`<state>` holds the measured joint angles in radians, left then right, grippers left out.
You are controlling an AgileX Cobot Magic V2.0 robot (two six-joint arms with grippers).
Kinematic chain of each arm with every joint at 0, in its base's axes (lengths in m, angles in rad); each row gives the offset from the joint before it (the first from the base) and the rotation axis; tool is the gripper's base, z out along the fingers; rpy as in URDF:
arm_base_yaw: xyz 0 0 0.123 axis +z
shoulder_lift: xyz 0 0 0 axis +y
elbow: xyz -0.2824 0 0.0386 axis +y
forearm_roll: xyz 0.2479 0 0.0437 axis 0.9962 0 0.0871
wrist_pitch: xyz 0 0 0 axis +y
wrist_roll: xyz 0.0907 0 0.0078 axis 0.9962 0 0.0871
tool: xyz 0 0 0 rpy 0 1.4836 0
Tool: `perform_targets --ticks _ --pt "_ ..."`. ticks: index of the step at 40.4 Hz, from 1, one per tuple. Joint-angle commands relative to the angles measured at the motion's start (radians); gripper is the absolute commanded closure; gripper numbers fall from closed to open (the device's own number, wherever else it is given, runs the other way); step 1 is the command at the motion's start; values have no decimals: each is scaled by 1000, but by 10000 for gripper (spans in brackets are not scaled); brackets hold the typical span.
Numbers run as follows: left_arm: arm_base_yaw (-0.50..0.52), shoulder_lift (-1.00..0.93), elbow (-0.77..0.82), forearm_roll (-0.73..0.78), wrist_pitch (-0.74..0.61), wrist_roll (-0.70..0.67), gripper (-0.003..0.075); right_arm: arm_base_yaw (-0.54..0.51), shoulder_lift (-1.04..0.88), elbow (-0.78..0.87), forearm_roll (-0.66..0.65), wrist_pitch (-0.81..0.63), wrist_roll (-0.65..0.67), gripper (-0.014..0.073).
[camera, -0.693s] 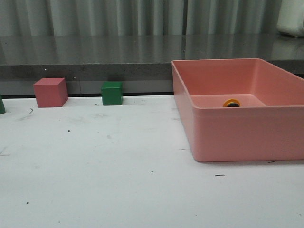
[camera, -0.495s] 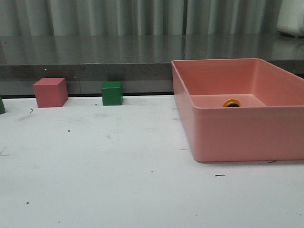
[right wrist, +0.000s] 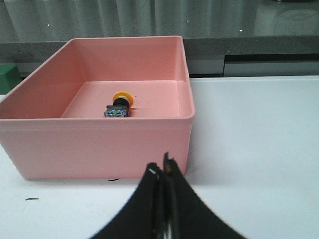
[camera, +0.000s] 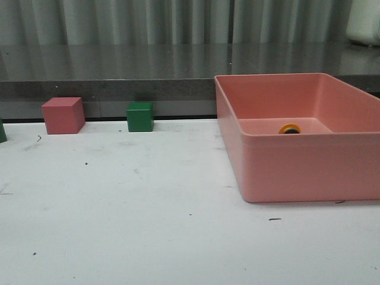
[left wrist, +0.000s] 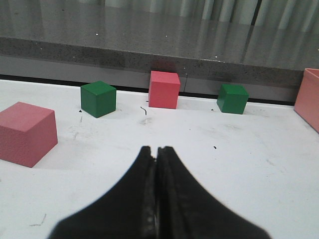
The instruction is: Place and stand button with both arms
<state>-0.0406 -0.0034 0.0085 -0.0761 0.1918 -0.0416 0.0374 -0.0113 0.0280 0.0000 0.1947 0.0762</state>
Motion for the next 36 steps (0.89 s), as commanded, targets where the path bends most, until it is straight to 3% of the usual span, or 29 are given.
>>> perform_targets --ticks 1,10,15,18,23,25,29,36 --pt "5 -24 15 -3 -86 -7 740 -7 -17 -4 0 -75 -5 661" --pt "5 -24 15 -3 -92 -7 740 -7 -17 -4 0 -85 -5 661" --pt "5 -24 15 -37 -176 -7 740 -7 -17 -4 0 -113 -5 661" --pt "5 -24 15 -38 -270 -7 740 -7 -17 -5 0 -164 -5 661" --pt "5 -24 8 -38 -549 -7 740 -7 -17 -34 0 -271 -5 661" --pt "5 -22 -11 -38 -591 -7 740 -7 -17 -69 0 -284 -5 661" --pt "5 -16 -98 -38 -504 -7 741 -7 -8 -165 0 -242 -5 661" --pt "5 79 -287 39 -228 -7 740 -7 127 -394 47 30 -5 661"
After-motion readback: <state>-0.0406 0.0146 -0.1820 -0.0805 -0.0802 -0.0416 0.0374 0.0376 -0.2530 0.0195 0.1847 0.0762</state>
